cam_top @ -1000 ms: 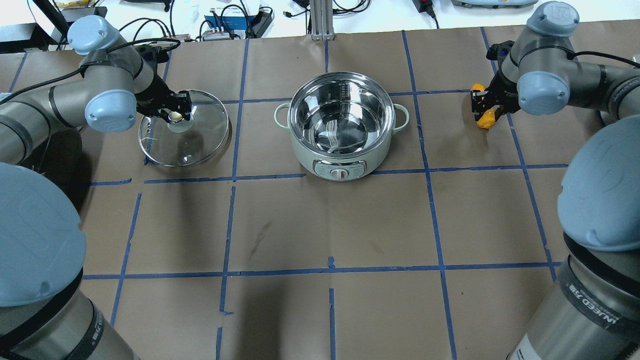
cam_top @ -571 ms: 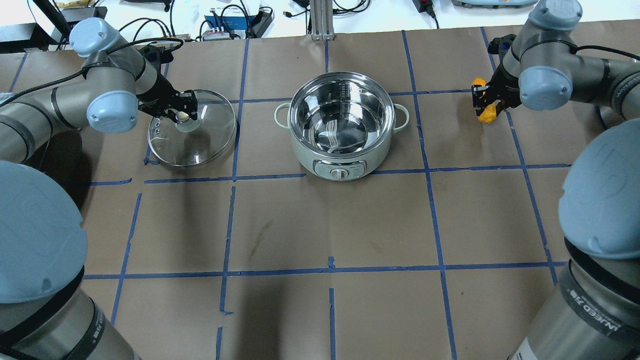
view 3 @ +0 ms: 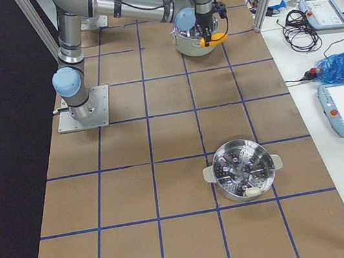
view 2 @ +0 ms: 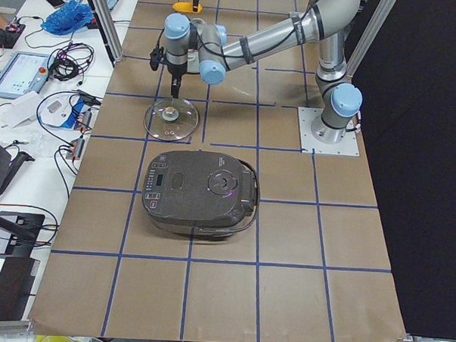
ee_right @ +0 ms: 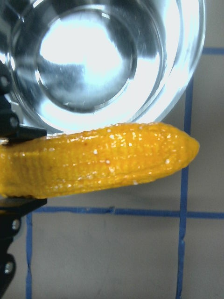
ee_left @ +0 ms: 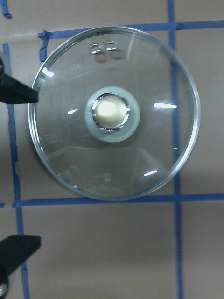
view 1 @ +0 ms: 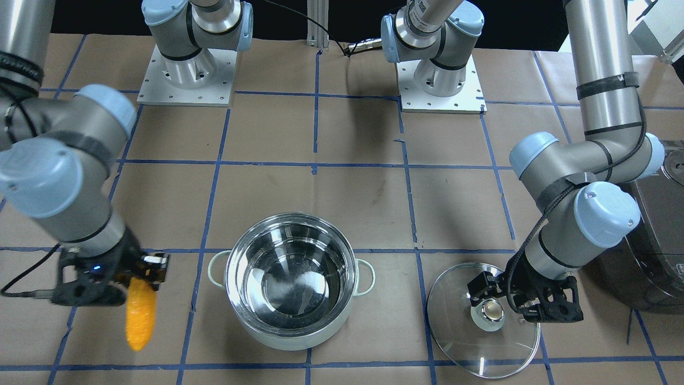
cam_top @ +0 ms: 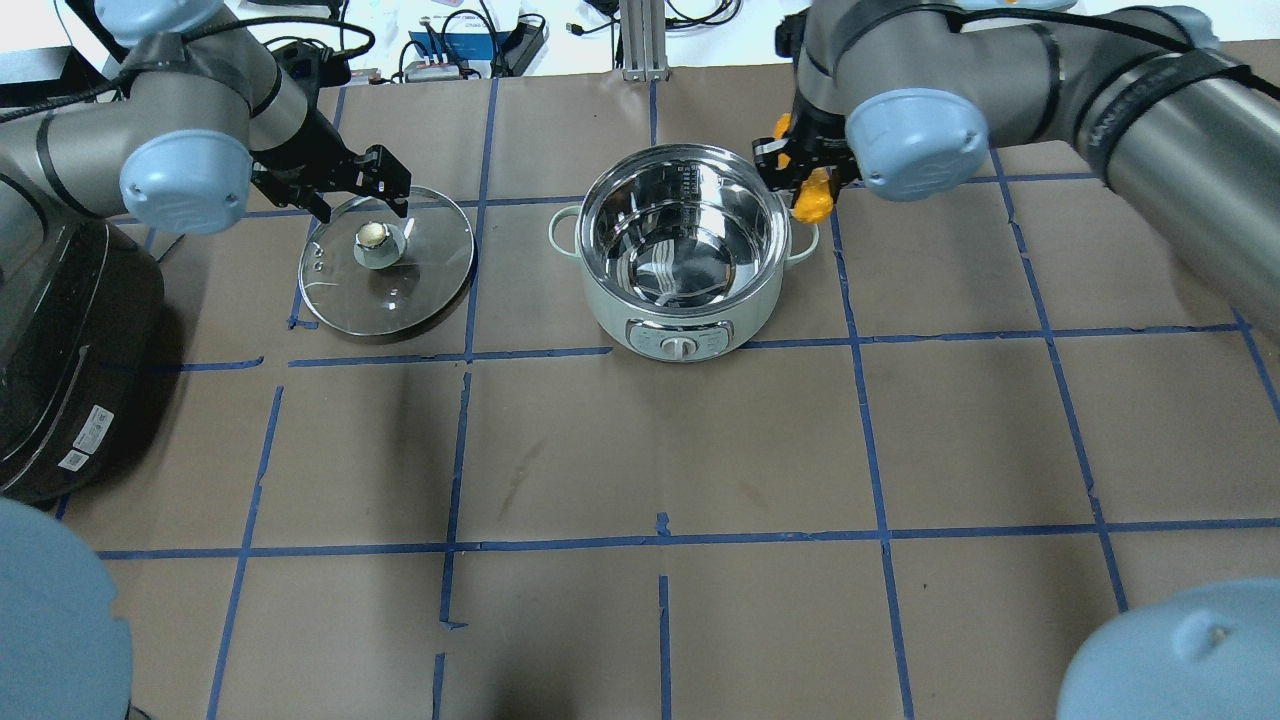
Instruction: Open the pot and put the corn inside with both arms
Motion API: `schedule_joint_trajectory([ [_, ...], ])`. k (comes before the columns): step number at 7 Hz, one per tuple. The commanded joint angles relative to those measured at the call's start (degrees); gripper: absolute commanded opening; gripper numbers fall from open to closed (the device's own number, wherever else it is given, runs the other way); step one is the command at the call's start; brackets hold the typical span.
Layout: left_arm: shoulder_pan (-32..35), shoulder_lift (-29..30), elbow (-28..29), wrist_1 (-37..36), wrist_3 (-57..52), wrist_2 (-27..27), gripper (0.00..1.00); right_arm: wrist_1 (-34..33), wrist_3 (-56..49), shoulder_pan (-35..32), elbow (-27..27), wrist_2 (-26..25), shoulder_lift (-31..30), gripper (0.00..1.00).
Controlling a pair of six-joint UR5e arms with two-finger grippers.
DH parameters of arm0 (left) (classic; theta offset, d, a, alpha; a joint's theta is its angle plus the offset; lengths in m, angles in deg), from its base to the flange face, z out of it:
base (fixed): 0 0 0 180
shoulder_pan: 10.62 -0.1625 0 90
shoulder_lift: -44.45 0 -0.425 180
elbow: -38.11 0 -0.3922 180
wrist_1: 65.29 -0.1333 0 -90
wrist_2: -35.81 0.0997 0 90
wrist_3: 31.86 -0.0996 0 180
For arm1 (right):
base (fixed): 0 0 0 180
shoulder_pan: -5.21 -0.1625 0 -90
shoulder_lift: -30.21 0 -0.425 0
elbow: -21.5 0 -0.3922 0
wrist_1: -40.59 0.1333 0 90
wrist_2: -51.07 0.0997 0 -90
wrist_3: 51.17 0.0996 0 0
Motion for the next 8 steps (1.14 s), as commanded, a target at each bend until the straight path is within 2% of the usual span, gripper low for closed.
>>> schedule_joint_trajectory([
  [1, 3.53, -12.02, 0.03, 12.78, 1.76, 1.85, 1.00, -1.17, 13.97, -8.64, 0.06, -0.09, 2.44, 0.11],
  [3, 6.25, -16.36, 0.03, 18.08, 4.12, 1.76, 1.00, -5.90, 14.09, -9.01, 0.50, 0.00, 6.75, 0.11],
  [4, 7.48, -16.90, -0.06, 18.28, 4.32, 1.58, 1.00, -6.53, 14.09, -9.01, 0.76, 0.00, 7.72, 0.27],
  [5, 8.02, -17.69, -0.32, 18.37, 3.97, 1.76, 1.00, -6.63, 14.00, -8.93, 1.37, 0.00, 8.34, 0.59],
  [6, 8.02, -18.05, -0.15, 18.37, 2.92, 1.93, 1.00, -6.71, 13.92, -8.92, 1.47, 0.00, 8.44, 0.80],
  [8, 7.93, -18.14, 0.03, 17.49, 1.07, 3.51, 1.00, -5.49, 13.21, -7.53, 0.94, -0.18, 6.08, 1.00],
])
